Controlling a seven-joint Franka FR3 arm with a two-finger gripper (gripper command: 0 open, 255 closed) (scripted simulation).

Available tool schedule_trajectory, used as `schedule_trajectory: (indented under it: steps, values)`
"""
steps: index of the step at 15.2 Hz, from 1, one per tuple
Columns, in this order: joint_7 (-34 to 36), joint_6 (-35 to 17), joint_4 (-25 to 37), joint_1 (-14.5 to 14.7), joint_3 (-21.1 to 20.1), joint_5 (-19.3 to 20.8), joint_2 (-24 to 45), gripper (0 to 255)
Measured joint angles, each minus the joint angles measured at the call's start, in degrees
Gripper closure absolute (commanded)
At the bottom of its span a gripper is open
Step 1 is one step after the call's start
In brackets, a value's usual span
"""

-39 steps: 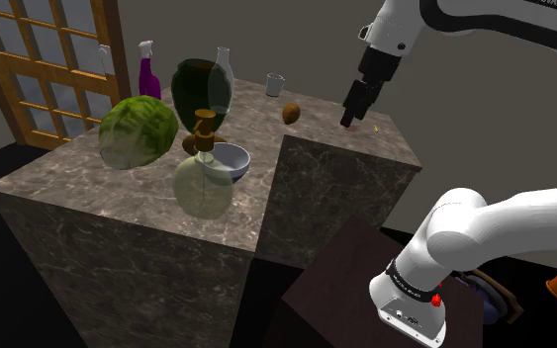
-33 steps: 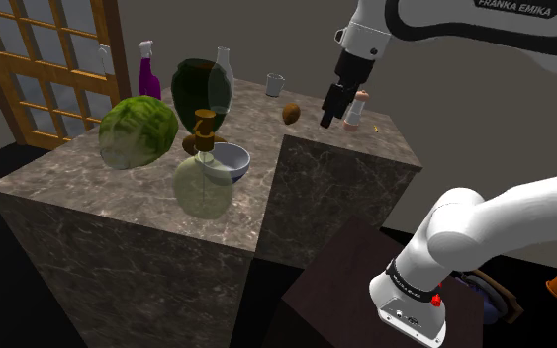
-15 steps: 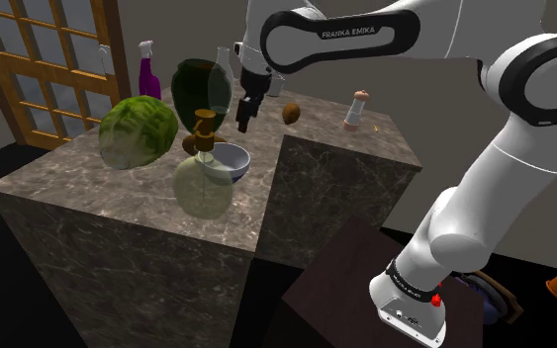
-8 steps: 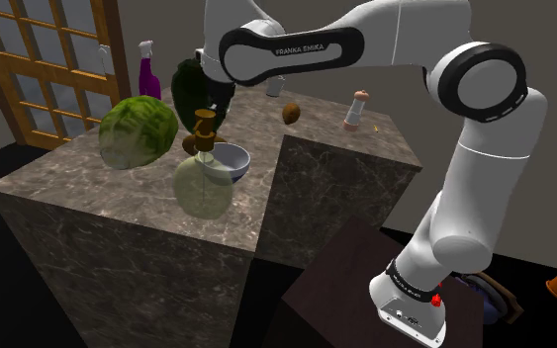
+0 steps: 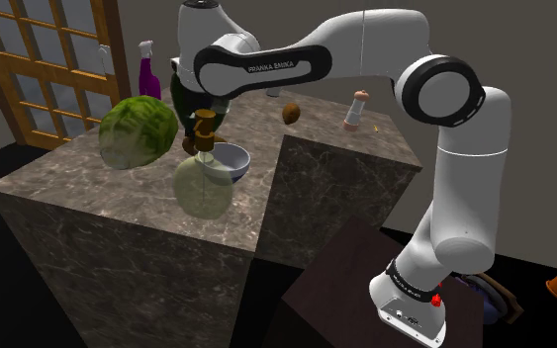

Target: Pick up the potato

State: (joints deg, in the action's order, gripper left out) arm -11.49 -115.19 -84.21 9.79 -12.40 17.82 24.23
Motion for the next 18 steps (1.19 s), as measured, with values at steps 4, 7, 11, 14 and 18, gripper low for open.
schedule_trajectory:
  steps: [4,7,11,14,18]
  values:
    - [0.6,-2.6,-2.1,-0.1,0.1,0.4,0.5,0]
    - [0.8,-3.1,-2.4,-0.1,0.2,0.6,0.8,255]
    - [0.8,-3.3,-2.5,-0.2,0.2,0.6,0.7,255]
    - [0.7,-3.3,-2.3,-0.2,0.2,0.6,0.8,255]
    - [0.3,-1.8,-1.5,-0.3,0.2,0.3,0.6,255]
